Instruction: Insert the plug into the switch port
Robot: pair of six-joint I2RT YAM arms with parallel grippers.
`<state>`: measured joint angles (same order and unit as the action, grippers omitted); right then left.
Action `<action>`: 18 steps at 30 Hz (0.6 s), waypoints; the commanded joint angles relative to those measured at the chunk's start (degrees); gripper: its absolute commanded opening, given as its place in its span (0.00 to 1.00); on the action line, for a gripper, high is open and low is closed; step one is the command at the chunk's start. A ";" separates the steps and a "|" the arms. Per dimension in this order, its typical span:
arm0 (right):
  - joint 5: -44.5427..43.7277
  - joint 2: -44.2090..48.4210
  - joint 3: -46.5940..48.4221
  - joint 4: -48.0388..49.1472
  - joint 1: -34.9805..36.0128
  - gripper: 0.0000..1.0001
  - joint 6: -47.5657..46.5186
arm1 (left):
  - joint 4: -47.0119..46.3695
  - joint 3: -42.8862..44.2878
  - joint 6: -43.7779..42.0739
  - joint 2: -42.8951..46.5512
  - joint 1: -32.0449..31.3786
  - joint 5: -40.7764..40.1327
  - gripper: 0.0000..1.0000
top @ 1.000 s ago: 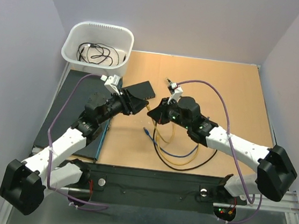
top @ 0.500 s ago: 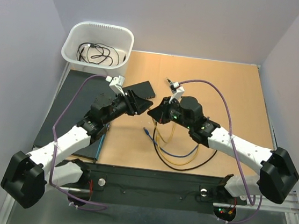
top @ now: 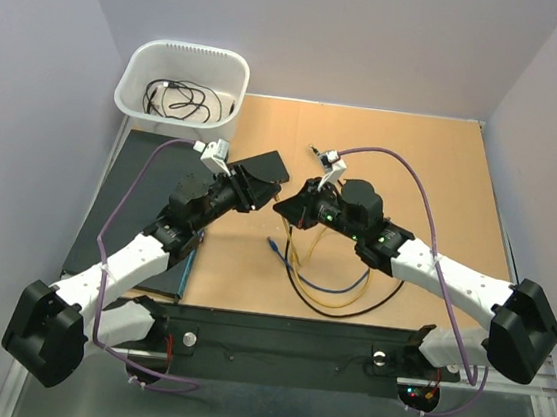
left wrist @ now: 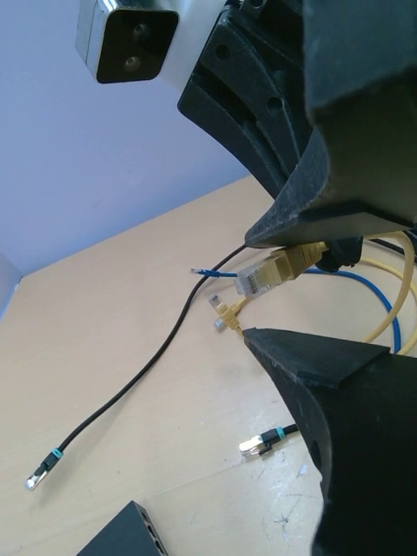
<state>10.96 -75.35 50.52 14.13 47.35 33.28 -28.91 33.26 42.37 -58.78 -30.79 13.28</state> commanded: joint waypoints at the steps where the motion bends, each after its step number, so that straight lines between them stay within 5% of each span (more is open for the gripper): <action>1: 1.34 0.56 -0.69 4.24 0.72 0.01 0.30 | -4.23 2.43 -0.09 -0.36 -0.24 0.17 0.47; 9: 1.17 -0.23 -1.30 5.38 1.25 0.01 0.12 | -5.90 2.17 0.08 -1.07 -0.33 1.92 0.06; 13: 1.87 -0.06 -1.39 5.56 1.34 0.05 -1.45 | -6.95 1.81 -0.88 -0.98 -0.33 3.07 0.00; 15: 1.17 0.73 -1.65 4.68 1.34 0.47 -2.42 | -7.39 1.64 -1.50 -0.54 -0.33 3.77 0.00; 18: 0.29 4.06 -2.09 3.36 1.25 0.93 -5.32 | -9.93 1.11 -3.25 0.59 -0.24 6.22 0.00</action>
<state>10.96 -75.53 49.54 15.03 47.88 31.48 -32.38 33.67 42.30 -59.94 -31.11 16.25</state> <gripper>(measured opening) 0.698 0.244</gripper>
